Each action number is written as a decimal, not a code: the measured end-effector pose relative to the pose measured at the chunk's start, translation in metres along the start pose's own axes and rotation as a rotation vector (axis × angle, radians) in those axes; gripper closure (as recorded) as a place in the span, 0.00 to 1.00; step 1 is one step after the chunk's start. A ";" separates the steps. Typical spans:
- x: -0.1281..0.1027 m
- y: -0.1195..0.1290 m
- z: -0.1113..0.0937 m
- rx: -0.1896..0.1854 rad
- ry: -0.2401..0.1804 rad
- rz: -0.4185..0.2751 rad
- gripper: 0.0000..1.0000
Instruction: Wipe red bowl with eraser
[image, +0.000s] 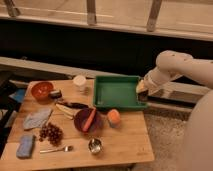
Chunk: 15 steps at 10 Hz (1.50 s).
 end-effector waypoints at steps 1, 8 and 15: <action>0.000 0.003 0.001 -0.001 0.002 -0.004 1.00; -0.013 0.027 -0.004 -0.023 -0.046 -0.078 1.00; -0.027 0.205 0.004 -0.158 -0.091 -0.342 1.00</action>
